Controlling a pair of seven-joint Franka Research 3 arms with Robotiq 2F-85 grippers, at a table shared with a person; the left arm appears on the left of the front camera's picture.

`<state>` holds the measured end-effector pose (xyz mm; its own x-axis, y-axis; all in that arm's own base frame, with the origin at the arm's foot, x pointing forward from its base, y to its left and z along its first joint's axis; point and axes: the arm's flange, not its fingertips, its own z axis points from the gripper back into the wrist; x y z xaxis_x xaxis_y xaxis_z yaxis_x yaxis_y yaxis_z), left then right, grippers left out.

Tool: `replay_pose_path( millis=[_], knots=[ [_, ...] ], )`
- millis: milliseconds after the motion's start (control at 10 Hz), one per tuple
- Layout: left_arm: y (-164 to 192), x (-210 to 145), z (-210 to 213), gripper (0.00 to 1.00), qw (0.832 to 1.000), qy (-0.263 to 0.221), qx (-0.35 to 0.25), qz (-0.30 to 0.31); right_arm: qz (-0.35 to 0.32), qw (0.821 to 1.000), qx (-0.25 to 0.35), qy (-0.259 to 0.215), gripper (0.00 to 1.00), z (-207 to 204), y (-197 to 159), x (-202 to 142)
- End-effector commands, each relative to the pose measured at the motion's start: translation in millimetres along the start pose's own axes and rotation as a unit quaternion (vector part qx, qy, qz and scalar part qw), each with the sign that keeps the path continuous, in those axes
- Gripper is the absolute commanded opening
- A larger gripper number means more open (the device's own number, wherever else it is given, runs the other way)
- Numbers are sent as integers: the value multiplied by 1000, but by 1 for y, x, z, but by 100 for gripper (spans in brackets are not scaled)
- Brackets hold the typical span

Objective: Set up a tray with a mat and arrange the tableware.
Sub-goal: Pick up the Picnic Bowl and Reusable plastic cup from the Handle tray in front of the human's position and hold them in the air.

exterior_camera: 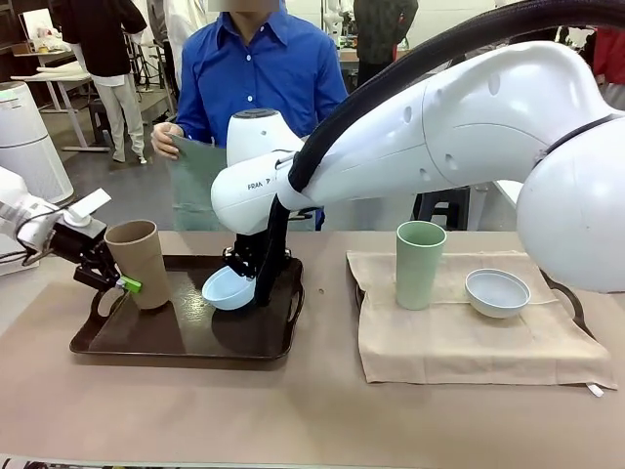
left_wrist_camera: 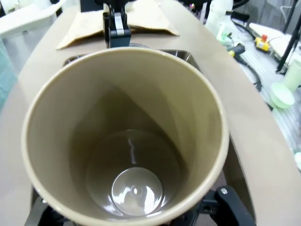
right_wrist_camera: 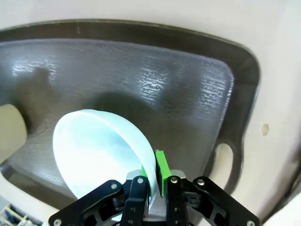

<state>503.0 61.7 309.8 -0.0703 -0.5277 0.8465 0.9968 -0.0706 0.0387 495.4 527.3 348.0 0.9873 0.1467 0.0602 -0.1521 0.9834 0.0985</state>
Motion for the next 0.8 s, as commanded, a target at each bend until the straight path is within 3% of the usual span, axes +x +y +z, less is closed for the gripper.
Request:
replay_pose_path(
  millis=[0,400,700],
  knots=[
    [-28,45,22,0,1000,-1,8,-12,10,999,-17,-32,0,38,-8,-32],
    [-69,117,53,0,998,15,33,-49,-19,987,-34,-154,0,138,-22,-121],
    [-93,160,65,0,995,34,47,-76,-8,979,-35,-203,0,186,-11,-166]
  ],
)
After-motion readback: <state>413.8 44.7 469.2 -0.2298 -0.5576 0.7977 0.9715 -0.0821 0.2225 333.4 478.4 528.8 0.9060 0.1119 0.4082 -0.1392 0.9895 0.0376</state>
